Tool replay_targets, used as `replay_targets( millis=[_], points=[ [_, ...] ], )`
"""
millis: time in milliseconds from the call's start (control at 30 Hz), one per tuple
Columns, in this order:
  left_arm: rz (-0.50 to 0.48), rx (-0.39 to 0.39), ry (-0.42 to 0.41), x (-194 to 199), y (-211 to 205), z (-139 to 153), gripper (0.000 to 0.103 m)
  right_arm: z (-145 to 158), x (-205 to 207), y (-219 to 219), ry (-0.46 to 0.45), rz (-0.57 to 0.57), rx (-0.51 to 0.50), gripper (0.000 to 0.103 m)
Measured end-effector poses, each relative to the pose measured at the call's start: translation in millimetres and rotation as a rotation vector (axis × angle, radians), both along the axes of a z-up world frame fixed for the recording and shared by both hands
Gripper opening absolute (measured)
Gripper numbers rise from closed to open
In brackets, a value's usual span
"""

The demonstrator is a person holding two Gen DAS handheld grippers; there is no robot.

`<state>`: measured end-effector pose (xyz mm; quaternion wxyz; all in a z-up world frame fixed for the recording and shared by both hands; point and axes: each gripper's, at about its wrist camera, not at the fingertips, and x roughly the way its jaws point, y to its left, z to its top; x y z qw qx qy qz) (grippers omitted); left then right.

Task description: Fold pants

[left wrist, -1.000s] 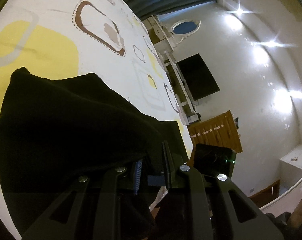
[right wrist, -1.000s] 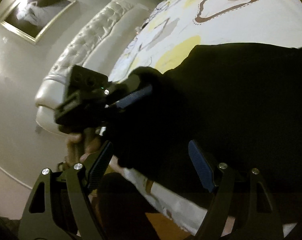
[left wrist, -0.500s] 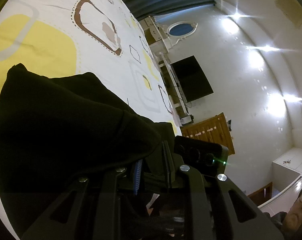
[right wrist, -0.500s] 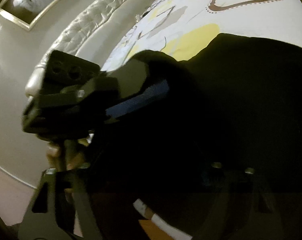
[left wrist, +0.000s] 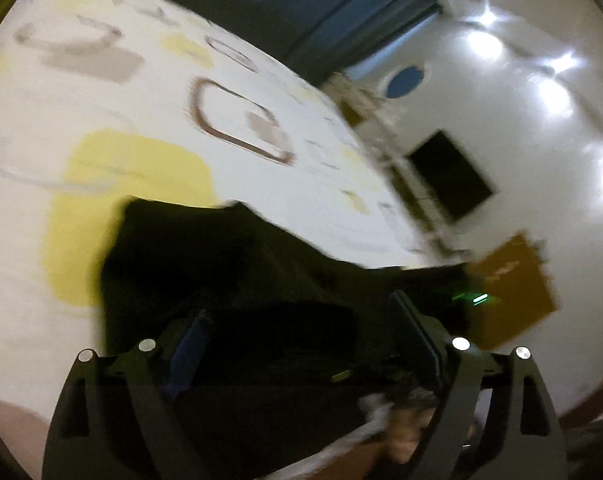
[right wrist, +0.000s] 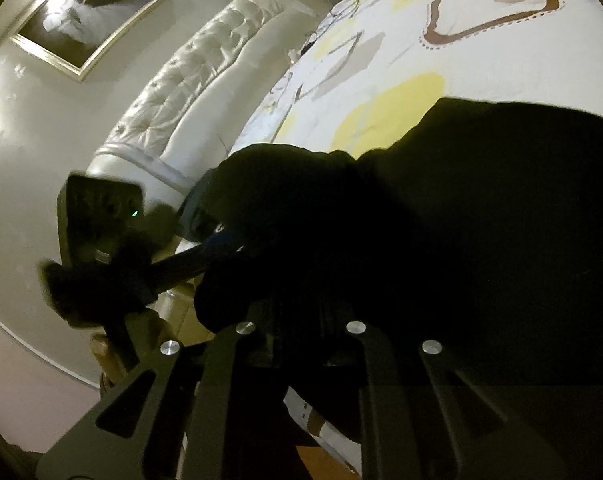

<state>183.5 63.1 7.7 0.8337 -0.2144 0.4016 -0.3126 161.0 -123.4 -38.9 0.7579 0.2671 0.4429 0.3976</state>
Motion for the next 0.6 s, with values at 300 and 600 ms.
replay_targets(
  millis=[300,600],
  points=[
    [-0.012,-0.031,-0.098,-20,19,5,0.085,-4,3,-28,0.034,-0.047,0.068,0.011],
    [0.063,-0.052,0.103,0,26,-44,0.085,25,-16,-99,-0.036,-0.146,0.106,0.011]
  ],
)
